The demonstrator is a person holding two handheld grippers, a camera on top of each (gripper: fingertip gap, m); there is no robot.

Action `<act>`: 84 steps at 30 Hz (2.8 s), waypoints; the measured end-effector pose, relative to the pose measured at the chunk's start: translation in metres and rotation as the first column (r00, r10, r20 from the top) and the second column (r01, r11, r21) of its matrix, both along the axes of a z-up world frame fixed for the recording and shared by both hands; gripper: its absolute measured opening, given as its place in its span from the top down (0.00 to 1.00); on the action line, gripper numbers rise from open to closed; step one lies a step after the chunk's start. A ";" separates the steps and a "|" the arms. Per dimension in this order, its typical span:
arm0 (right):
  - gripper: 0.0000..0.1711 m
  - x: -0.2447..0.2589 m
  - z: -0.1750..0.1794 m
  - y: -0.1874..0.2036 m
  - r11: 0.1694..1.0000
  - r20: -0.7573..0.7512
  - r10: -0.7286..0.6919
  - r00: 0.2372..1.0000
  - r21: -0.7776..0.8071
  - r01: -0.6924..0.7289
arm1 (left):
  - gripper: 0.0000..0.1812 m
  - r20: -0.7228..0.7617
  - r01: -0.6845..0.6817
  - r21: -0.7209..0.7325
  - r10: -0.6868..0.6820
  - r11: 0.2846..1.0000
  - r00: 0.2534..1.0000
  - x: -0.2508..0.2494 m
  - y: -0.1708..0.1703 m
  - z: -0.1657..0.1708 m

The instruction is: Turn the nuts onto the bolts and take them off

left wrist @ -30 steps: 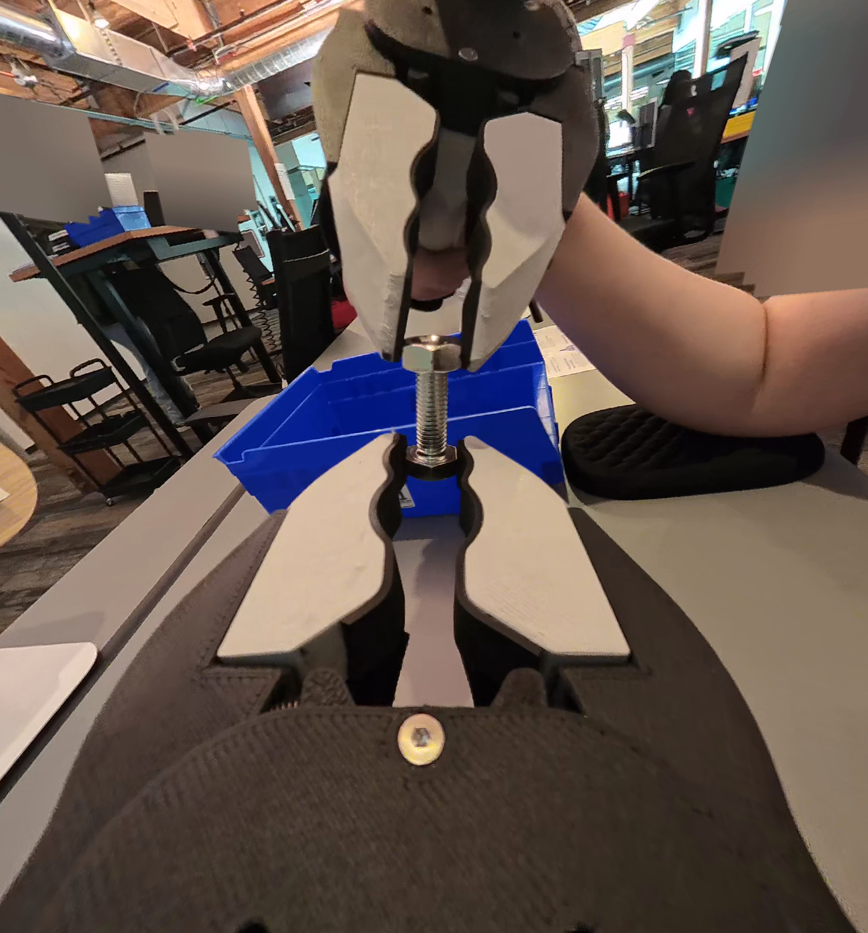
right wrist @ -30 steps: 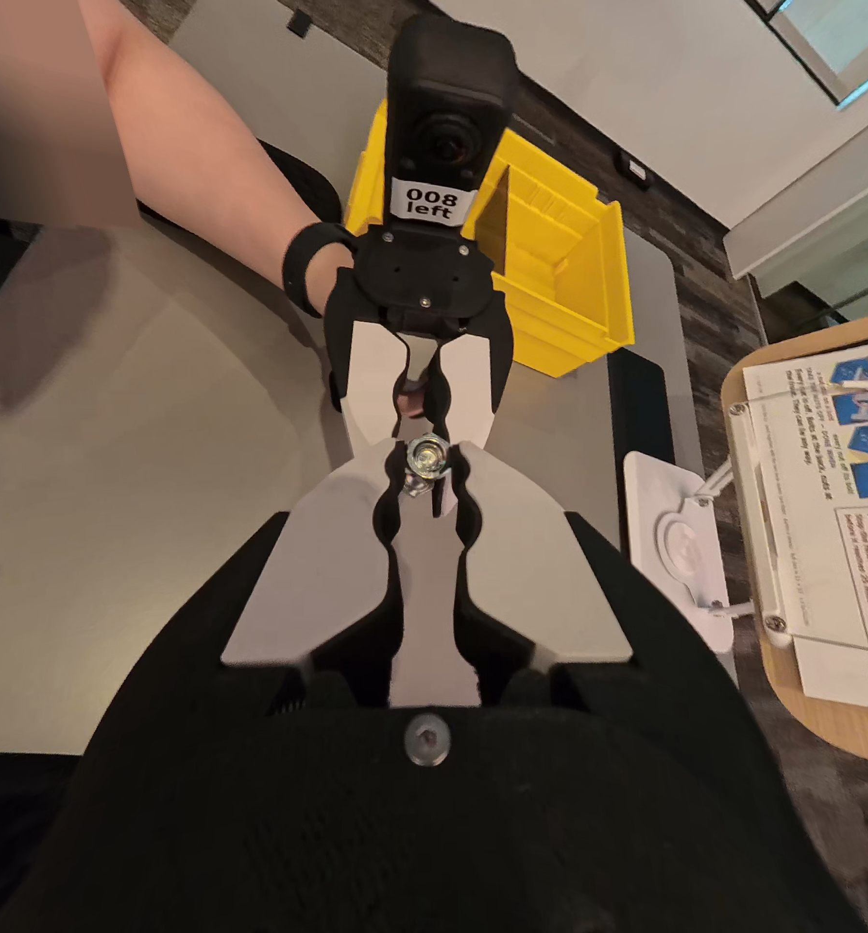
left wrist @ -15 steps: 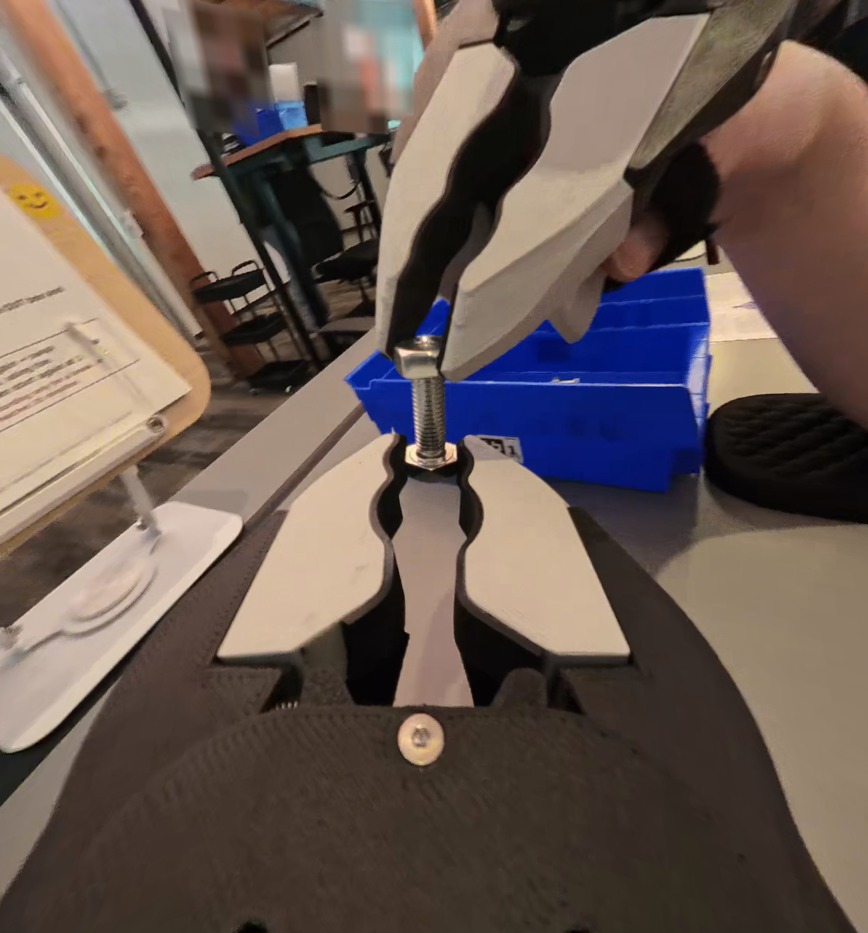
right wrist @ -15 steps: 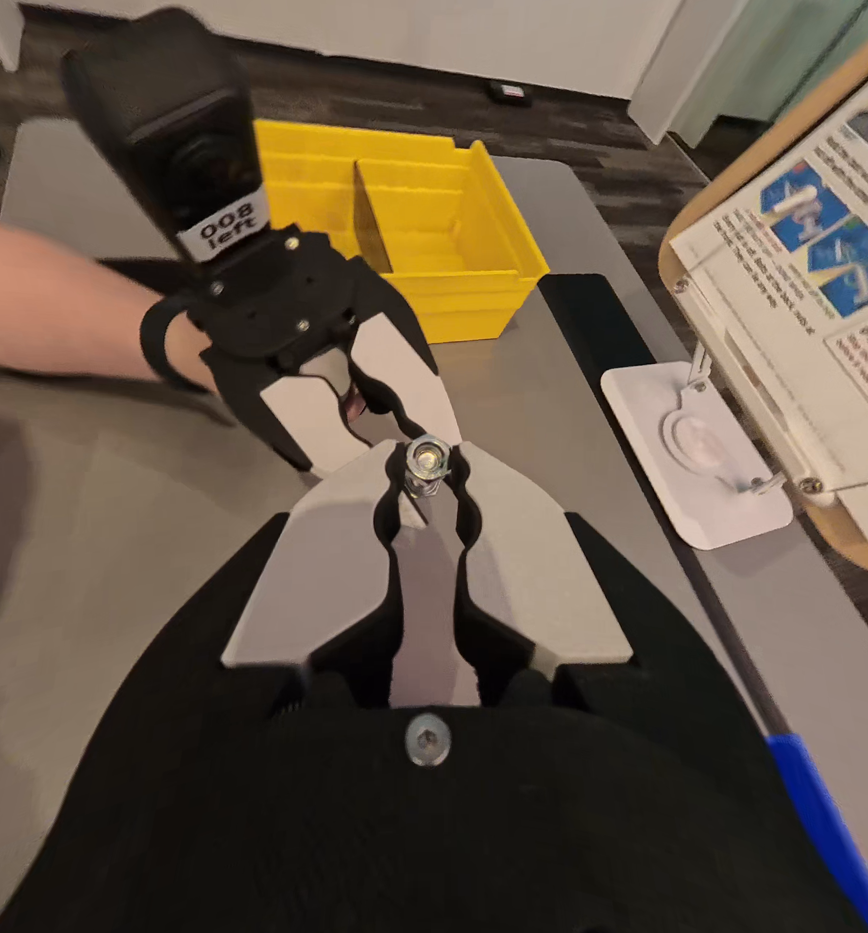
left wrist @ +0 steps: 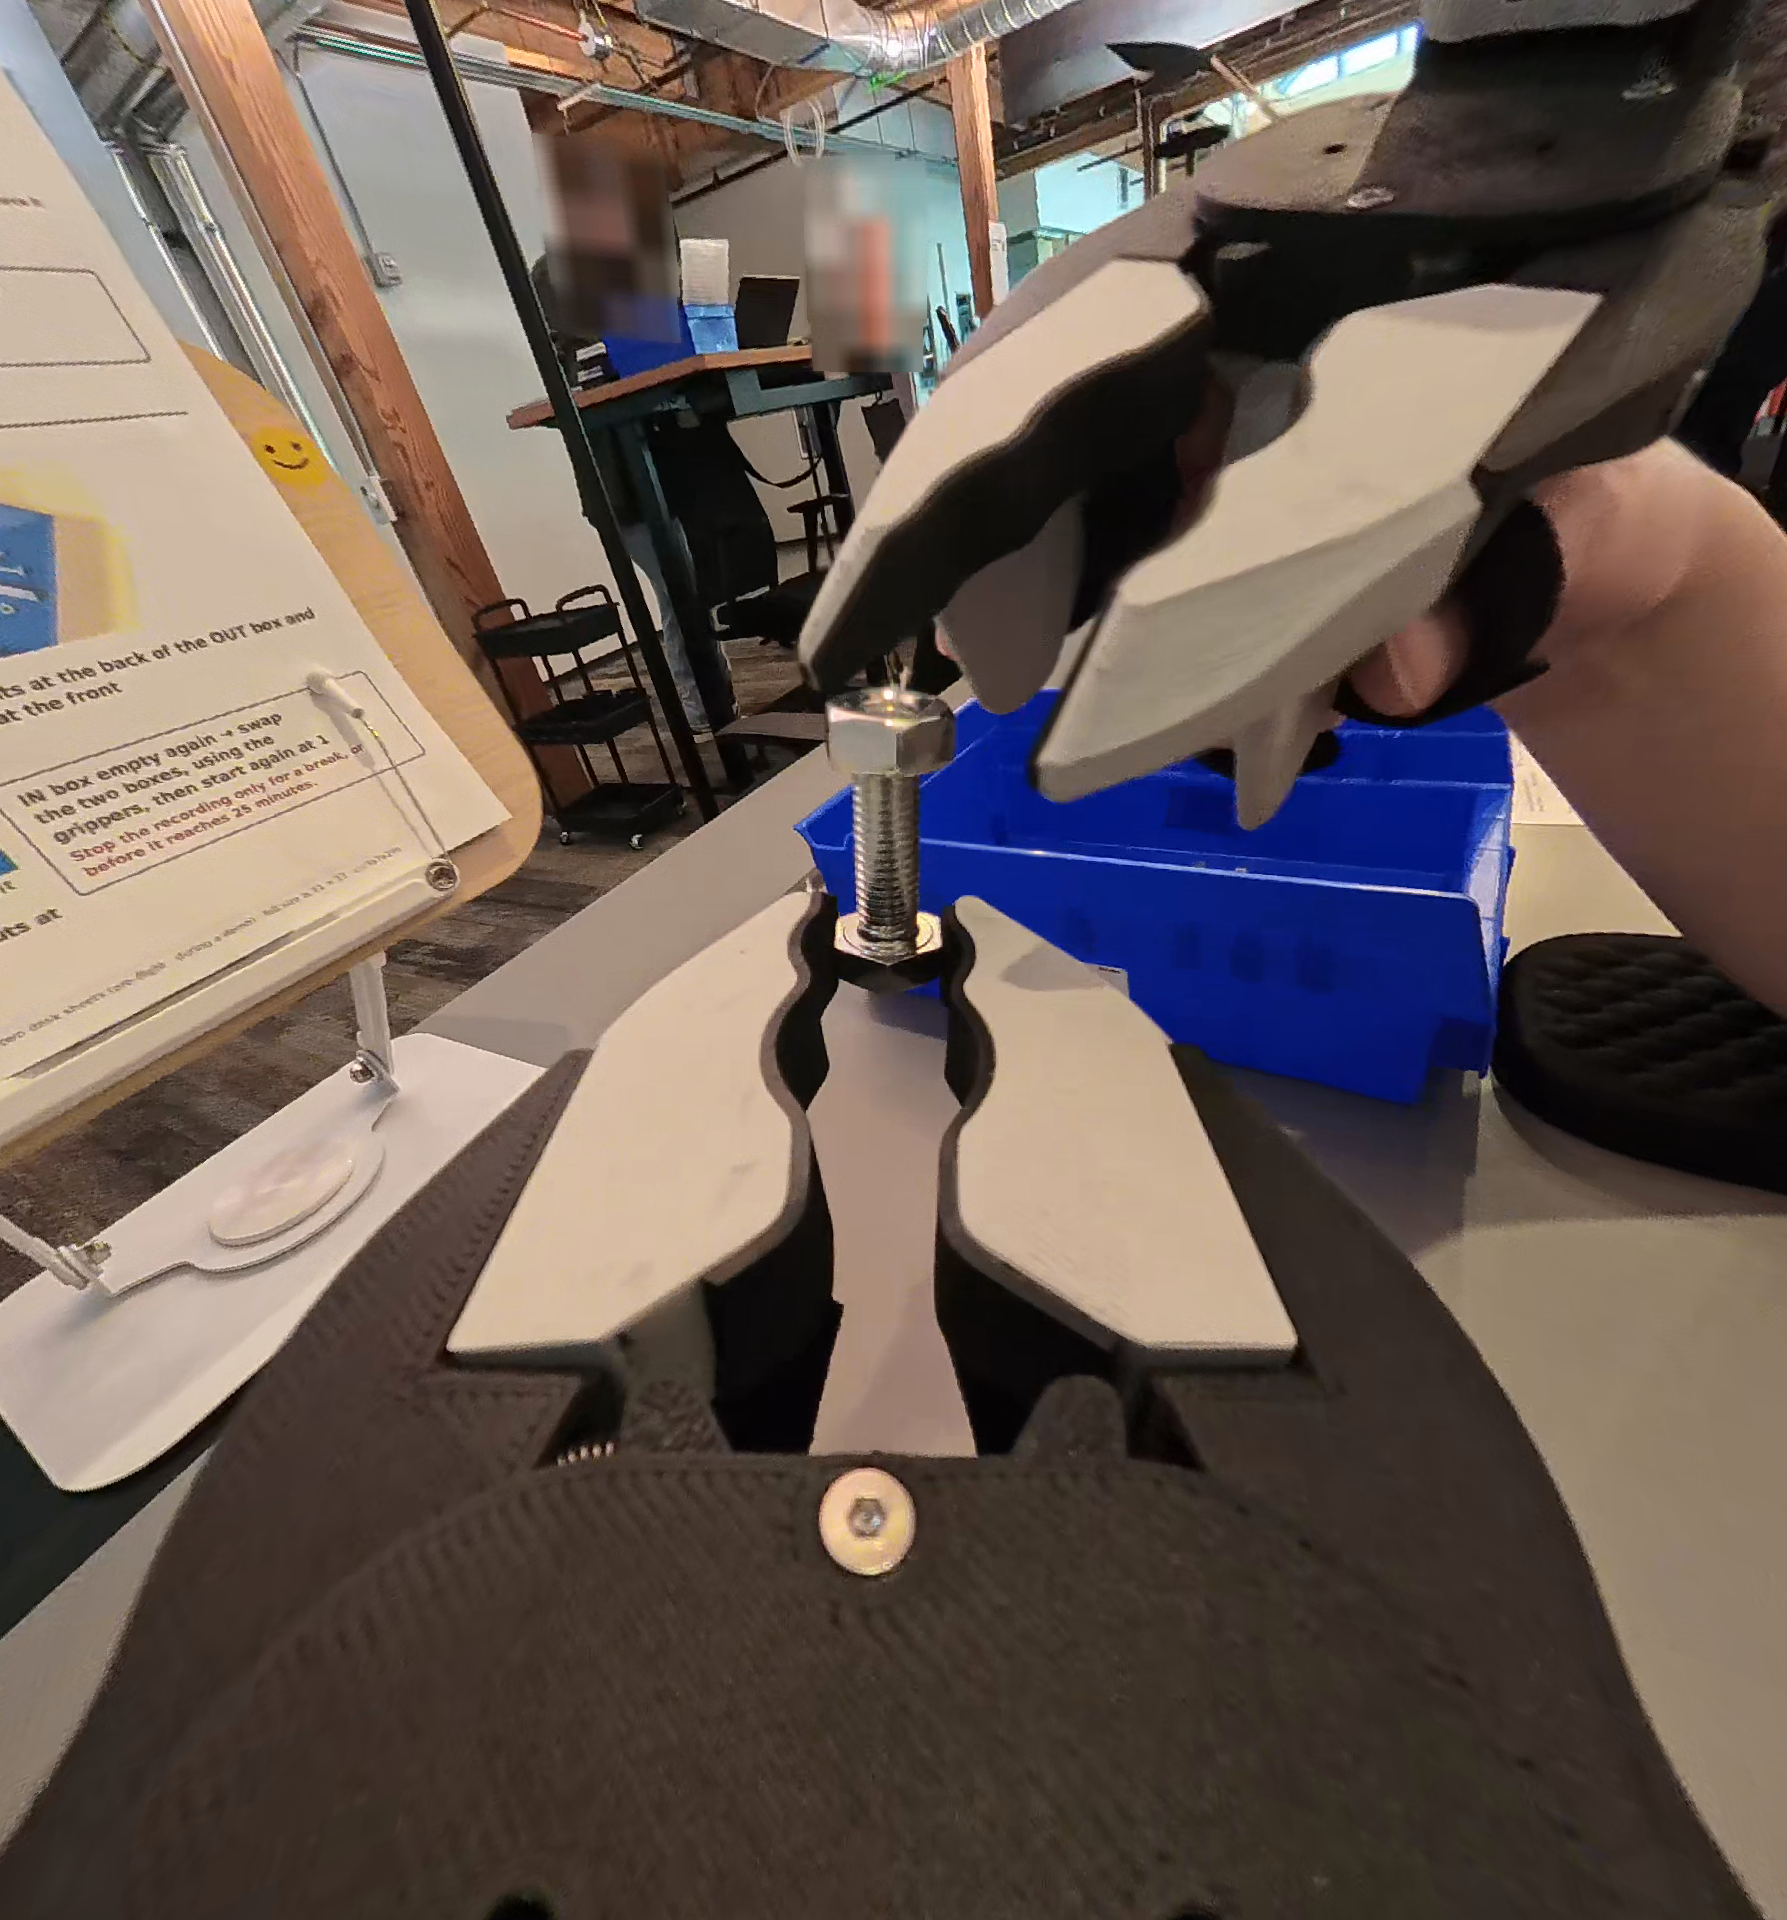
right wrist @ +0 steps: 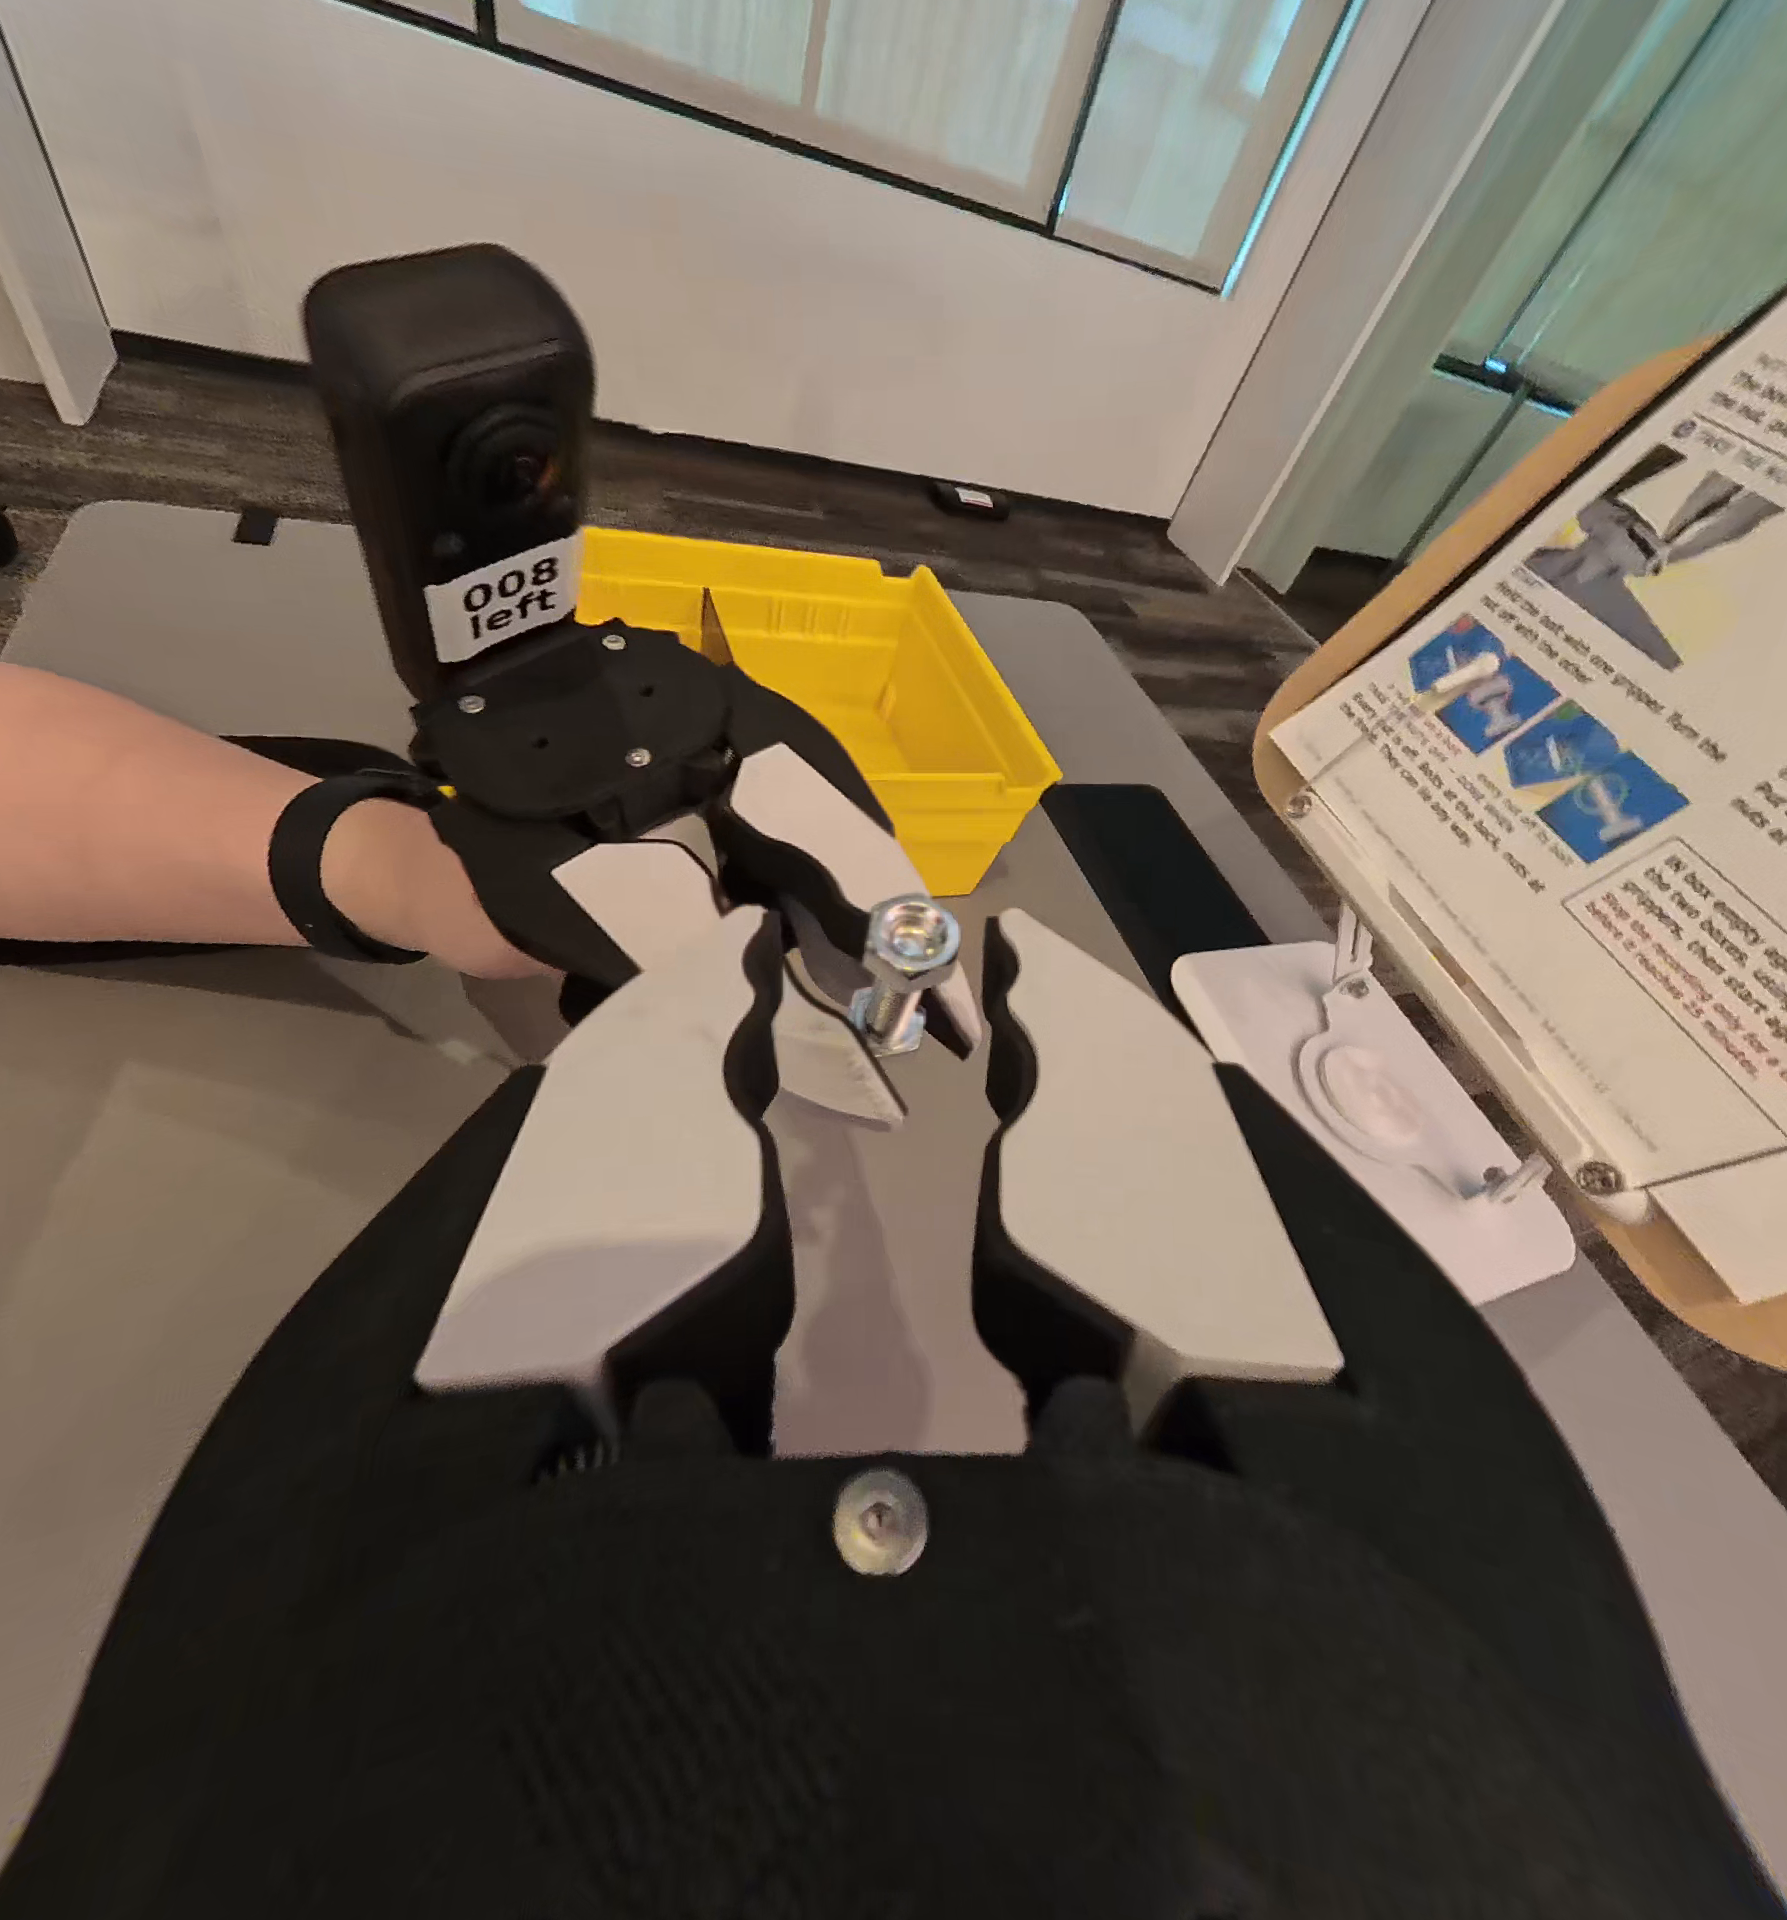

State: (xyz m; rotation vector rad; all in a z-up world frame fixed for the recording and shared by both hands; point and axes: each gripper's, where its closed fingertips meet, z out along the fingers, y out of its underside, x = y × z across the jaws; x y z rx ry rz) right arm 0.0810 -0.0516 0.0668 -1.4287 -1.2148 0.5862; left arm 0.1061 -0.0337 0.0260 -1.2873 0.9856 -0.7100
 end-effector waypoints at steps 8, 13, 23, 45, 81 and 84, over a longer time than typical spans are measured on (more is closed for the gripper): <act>0.88 -0.001 -0.005 -0.014 0.998 0.102 0.045 0.994 0.046 -0.049 | 0.90 0.041 -0.021 -0.026 0.022 0.999 0.999 -0.007 0.006 0.005; 0.74 -0.004 0.005 -0.003 0.993 0.030 -0.031 0.999 0.116 0.028 | 0.90 0.048 0.010 -0.006 -0.010 1.000 0.999 -0.004 -0.001 0.009; 0.77 -0.007 0.010 -0.010 0.992 0.027 -0.013 1.000 0.126 0.009 | 0.90 0.108 -0.036 -0.059 0.042 0.998 0.993 -0.016 0.011 0.013; 0.68 -0.019 -0.007 -0.035 0.989 0.086 0.144 0.986 0.009 -0.146 | 0.90 0.083 -0.047 -0.093 0.055 0.995 0.995 -0.013 0.013 0.007; 0.50 -0.025 0.006 -0.033 0.979 0.032 0.143 0.989 0.145 -0.146 | 0.90 0.050 0.073 -0.018 -0.072 0.997 0.996 -0.002 -0.017 0.033; 0.67 -0.016 0.000 -0.044 0.965 0.124 0.193 0.973 0.155 -0.211 | 0.90 0.061 0.024 -0.064 -0.020 0.998 0.998 -0.012 -0.005 0.034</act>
